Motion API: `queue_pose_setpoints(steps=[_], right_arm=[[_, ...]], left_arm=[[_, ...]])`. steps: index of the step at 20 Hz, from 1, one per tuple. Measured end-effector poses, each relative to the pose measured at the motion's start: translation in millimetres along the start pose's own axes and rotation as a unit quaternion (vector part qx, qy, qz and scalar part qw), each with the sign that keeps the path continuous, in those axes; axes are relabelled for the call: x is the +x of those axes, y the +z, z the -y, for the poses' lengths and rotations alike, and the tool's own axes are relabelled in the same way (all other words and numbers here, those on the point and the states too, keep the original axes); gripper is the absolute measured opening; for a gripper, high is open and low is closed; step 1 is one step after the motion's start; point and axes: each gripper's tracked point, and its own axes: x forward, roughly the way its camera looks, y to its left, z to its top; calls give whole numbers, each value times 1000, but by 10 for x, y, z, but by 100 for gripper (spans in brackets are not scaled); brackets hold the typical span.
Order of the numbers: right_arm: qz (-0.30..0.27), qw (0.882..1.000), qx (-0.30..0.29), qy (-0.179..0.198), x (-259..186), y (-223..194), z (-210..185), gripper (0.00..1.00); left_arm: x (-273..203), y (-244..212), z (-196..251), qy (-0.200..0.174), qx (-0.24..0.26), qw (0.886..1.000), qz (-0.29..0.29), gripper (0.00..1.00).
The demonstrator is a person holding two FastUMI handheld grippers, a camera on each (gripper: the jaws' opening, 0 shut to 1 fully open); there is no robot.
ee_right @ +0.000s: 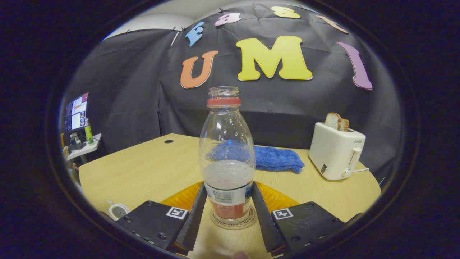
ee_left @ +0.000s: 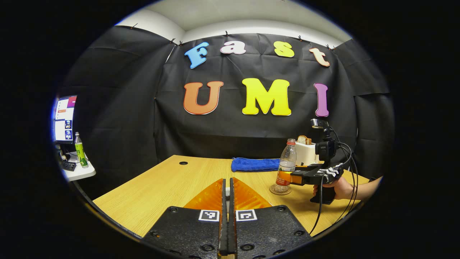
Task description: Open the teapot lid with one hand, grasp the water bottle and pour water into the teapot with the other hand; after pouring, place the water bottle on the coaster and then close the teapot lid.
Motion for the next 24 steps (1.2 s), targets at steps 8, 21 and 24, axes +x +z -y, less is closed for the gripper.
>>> queue_pose_setpoints(steps=[8,21,24], right_arm=[[-5,1000,0,-13,64,-121,88,75],[-11,999,30,1,-889,-267,154,94],[7,999,24,-21,-1309,-346,398,94]], left_arm=[[63,-93,27,0,9,1000,-13,3],[232,-252,497,-43,-15,999,-12,3],[354,-455,680,-53,-4,998,-31,3]])
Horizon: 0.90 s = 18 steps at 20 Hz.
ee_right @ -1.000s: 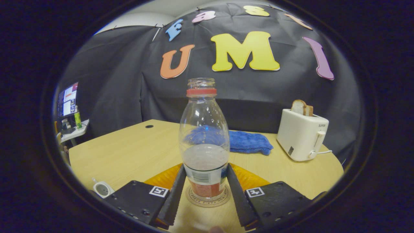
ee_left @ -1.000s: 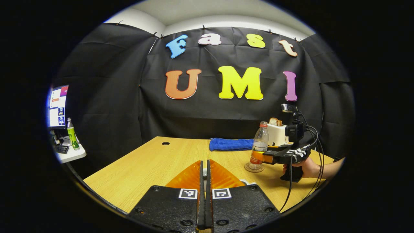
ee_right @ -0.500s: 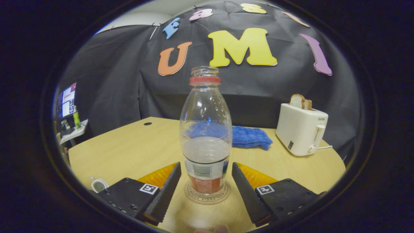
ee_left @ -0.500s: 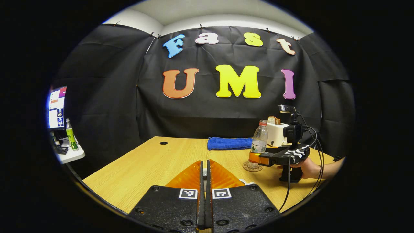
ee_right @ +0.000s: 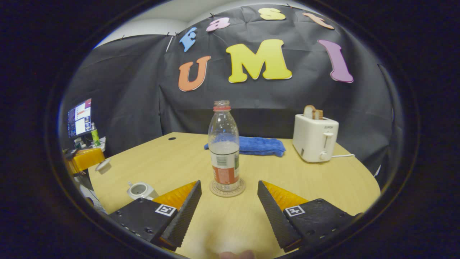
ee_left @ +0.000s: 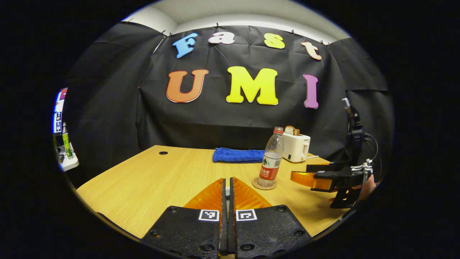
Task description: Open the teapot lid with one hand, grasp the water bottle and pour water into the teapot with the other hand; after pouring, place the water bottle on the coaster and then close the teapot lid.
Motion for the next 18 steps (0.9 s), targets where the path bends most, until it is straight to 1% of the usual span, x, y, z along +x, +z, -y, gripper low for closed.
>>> queue_pose_setpoints(steps=[4,8,11,13,18], right_arm=[[22,999,9,-44,-355,-72,412,93],[38,996,13,-79,-586,-105,711,93],[43,993,-5,-109,-676,-145,898,93],[45,992,-9,-116,-707,-164,937,94],[46,992,-10,-114,-727,-170,921,94]], left_arm=[[202,-104,178,-10,-11,1000,-5,3],[335,-220,177,-2,-14,1000,-16,3],[390,-325,129,5,-16,999,-27,3],[394,-381,115,6,-21,999,-32,3],[413,-404,133,5,-24,999,-34,3]])
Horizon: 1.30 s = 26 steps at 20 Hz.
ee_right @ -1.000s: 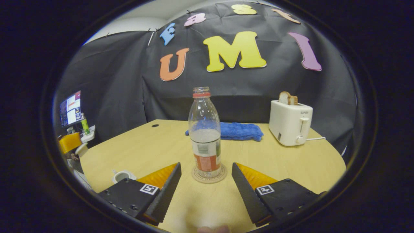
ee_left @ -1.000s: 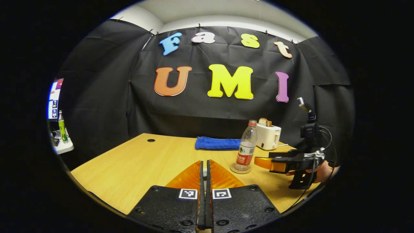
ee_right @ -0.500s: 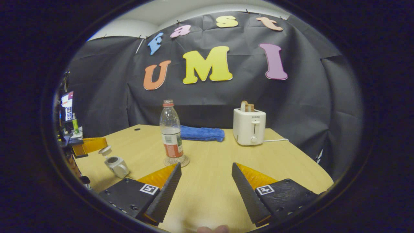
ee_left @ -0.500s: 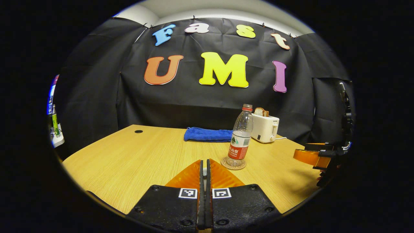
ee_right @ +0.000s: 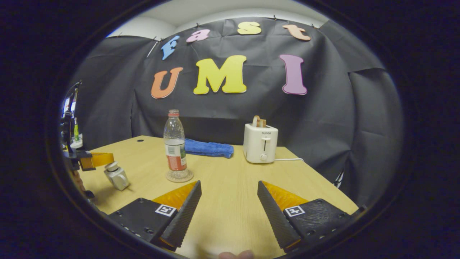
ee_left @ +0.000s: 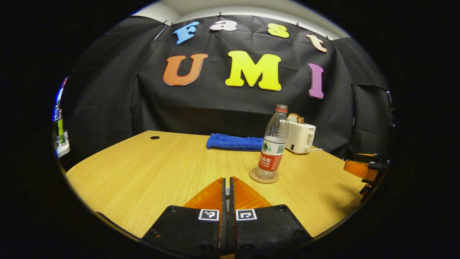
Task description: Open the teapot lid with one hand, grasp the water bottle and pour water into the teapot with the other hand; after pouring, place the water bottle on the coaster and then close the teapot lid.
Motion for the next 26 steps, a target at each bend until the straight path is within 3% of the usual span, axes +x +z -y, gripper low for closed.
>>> queue_pose_setpoints(steps=[18,21,22,24,25,26], right_arm=[[13,1000,18,8,-91,61,24,94],[15,1000,20,8,-104,70,18,94],[17,1000,22,7,-107,74,17,94],[18,999,29,7,-105,80,2,94],[21,999,33,6,-90,88,8,94],[25,999,36,4,-86,93,12,94]], left_arm=[[-3,-99,-10,28,23,999,-25,6],[1,-87,-29,40,26,999,-20,10],[-2,-84,-26,43,28,998,-19,31],[-48,-5,-11,53,32,998,-10,87],[-66,57,-4,57,35,998,-4,100],[-98,143,22,58,37,998,8,100]])
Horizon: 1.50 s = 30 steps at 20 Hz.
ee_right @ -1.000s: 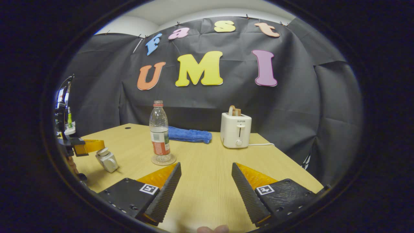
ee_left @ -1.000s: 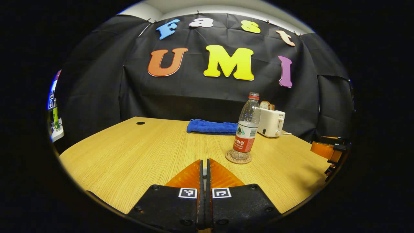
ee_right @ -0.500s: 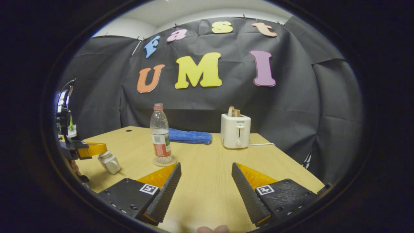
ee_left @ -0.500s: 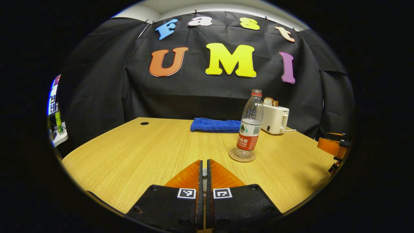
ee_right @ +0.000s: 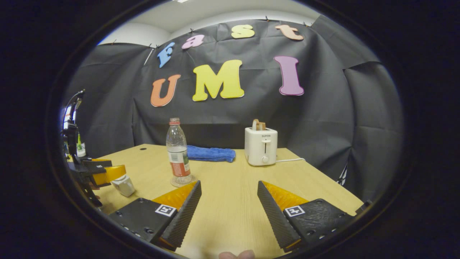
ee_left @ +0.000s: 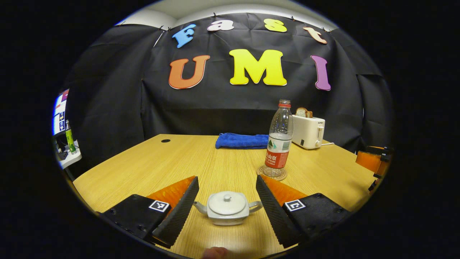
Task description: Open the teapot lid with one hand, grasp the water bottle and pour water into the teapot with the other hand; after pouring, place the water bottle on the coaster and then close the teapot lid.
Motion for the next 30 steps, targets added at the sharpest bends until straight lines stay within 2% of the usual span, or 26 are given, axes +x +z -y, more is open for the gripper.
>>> queue_pose_setpoints(steps=[6,11,15,21,30], right_arm=[[37,999,-5,-7,-113,289,-48,93],[88,996,-25,-15,-408,697,-89,93],[100,995,-23,-20,-637,800,-129,93],[101,995,-11,-15,-761,859,-264,94],[97,995,-24,-15,-717,872,-502,94]], left_arm=[[-318,633,207,4,5,997,71,100],[-591,851,533,-8,12,995,94,100],[-831,952,685,-14,13,994,107,99],[-1002,1178,607,-5,12,990,139,99],[-949,1169,435,-3,1,991,133,100]])
